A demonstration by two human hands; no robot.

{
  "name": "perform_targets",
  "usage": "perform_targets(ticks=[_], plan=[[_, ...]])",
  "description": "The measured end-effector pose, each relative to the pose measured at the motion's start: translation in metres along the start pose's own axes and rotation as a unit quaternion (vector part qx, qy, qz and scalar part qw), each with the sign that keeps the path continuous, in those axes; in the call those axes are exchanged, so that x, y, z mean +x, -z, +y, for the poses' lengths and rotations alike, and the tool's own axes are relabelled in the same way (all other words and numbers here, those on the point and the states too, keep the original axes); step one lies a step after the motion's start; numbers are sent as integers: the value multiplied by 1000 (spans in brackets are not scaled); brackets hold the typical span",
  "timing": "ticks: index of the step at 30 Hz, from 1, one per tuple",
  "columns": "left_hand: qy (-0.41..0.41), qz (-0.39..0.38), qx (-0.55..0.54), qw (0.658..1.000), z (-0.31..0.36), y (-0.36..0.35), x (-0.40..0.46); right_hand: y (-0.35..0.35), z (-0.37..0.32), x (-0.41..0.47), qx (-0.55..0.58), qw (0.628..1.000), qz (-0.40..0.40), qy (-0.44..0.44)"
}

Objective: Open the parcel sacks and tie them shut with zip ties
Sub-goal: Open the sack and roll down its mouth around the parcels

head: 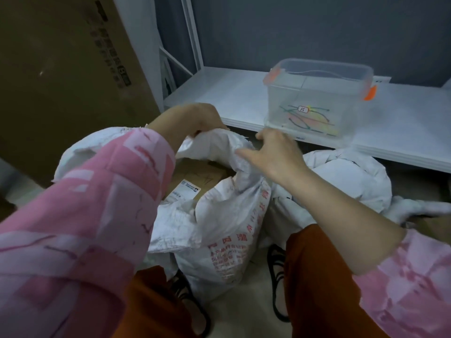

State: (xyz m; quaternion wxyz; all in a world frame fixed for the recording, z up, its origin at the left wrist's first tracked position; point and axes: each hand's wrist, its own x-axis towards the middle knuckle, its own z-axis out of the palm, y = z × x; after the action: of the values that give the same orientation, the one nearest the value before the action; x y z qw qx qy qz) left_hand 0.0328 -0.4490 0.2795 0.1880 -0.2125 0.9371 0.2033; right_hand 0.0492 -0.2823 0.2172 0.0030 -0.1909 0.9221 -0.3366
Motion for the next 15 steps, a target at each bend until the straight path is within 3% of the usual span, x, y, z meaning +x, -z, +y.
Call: perform_targets(ticks=[3, 5, 6, 8, 9, 10, 11, 13, 15], plan=[[-3, -26, -47, 999, 7, 3, 2, -12, -5, 6, -6, 997, -73, 8], [-4, 34, -69, 997, 8, -1, 2, -12, 1, 18, 110, 981, -126, -99], [-8, 110, -44, 993, 7, -3, 3, -12, 6, 24, 220, 946, -159, -179], [-38, 287, 48, 956, 4, -11, -2, -12, 20, 33, 431, 822, -211, -307], [-64, 342, 78, 934, 3, -16, -8, -14, 27, 35, 493, 771, -222, -337], [-91, 349, 89, 928, 2, -21, -15, -15, 32, 37, 531, 737, -224, -353], [-110, 302, 93, 942, 1, -25, -23, -17, 36, 40, 562, 712, -216, -360], [-106, 113, 122, 980, -4, -39, -38, -19, 37, 44, 615, 670, -185, -371], [-92, -35, 140, 985, -13, -53, -48, -20, 35, 48, 660, 629, -147, -384]])
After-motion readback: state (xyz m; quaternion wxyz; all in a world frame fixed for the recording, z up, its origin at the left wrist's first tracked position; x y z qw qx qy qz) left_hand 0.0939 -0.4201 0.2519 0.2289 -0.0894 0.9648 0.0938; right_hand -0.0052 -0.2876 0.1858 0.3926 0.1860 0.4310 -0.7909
